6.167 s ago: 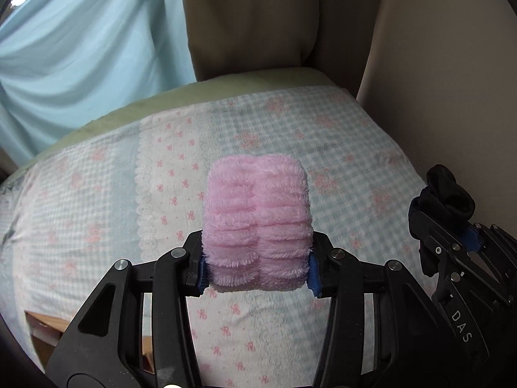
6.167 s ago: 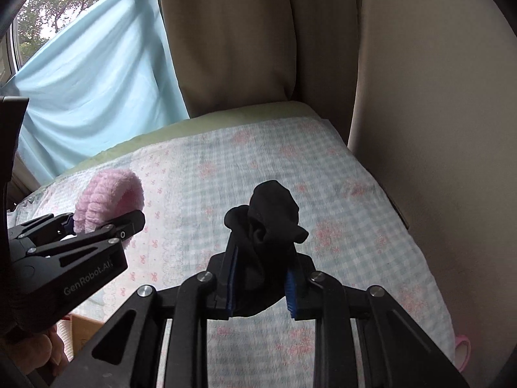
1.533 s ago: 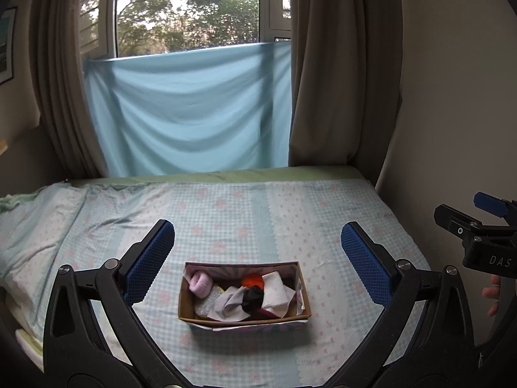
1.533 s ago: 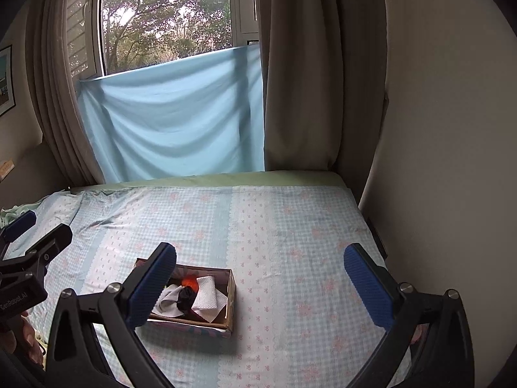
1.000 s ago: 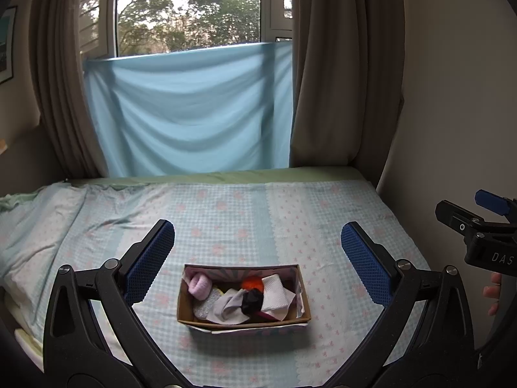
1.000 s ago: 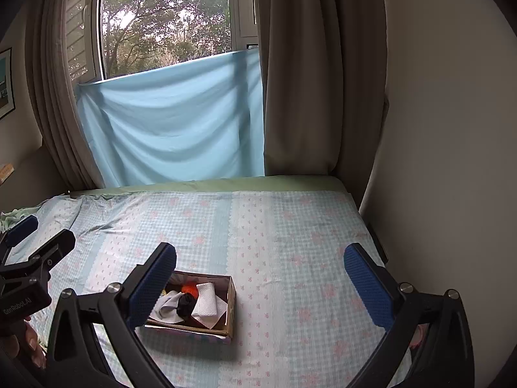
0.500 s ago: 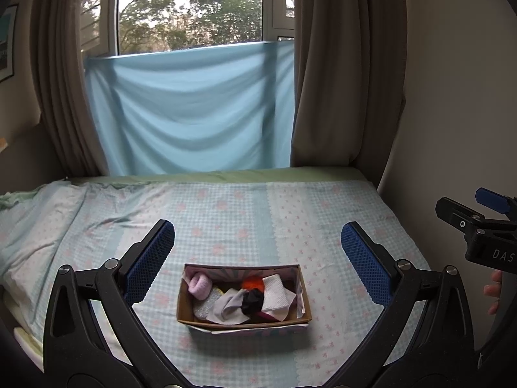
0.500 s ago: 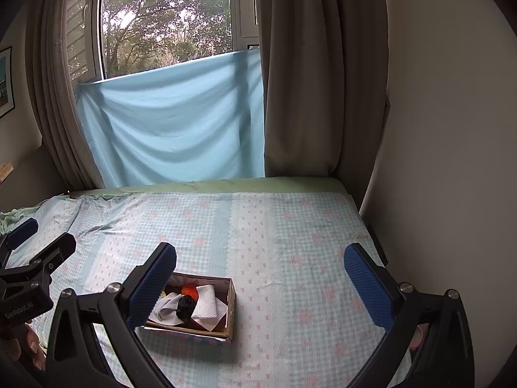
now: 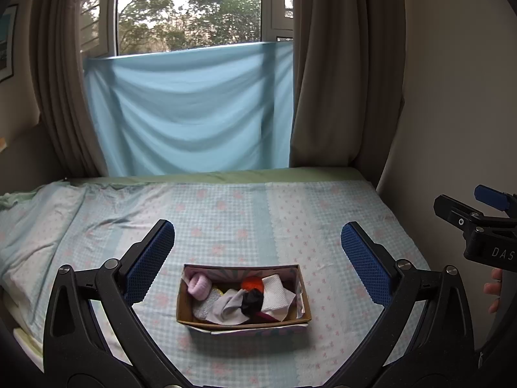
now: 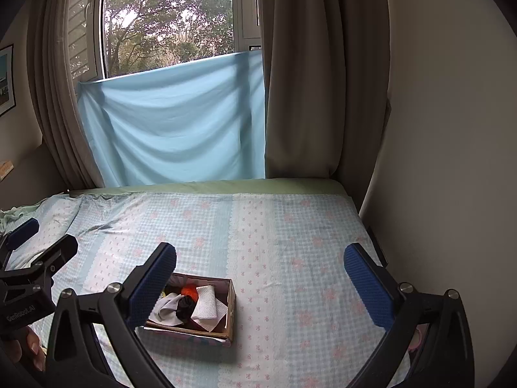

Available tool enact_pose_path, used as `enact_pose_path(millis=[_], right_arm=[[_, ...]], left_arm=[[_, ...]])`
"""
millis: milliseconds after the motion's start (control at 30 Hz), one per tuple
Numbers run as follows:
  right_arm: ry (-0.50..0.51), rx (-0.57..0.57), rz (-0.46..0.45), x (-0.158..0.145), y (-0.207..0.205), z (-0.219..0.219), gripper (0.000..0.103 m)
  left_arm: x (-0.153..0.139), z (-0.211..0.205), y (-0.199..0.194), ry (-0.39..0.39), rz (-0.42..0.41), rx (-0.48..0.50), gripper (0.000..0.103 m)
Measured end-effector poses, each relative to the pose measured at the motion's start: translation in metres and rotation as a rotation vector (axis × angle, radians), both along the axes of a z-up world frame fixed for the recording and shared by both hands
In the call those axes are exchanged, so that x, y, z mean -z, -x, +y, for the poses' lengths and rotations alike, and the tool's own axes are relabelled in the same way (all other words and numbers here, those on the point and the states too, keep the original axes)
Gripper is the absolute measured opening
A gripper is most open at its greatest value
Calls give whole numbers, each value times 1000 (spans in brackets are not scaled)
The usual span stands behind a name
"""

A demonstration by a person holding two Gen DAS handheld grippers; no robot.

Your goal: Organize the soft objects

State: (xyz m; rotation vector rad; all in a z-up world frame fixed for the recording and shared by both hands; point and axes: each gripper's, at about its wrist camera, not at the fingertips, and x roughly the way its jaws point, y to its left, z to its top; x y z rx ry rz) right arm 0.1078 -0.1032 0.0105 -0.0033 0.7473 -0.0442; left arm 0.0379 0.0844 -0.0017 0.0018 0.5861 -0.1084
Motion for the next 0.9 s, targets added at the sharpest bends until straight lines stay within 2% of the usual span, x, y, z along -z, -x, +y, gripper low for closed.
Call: enact_pose_path(millis=[467, 600, 900], right_arm=[[5, -2, 1, 1, 0, -1, 103], [8, -4, -1, 1, -1, -1, 103], [6, -8, 9, 3, -3, -3, 103]], left_arm=[[-1, 8, -2, 17, -8, -19, 103], [-3, 11, 1, 12, -34, -33, 103], [3, 19, -1, 5, -37, -79, 103]])
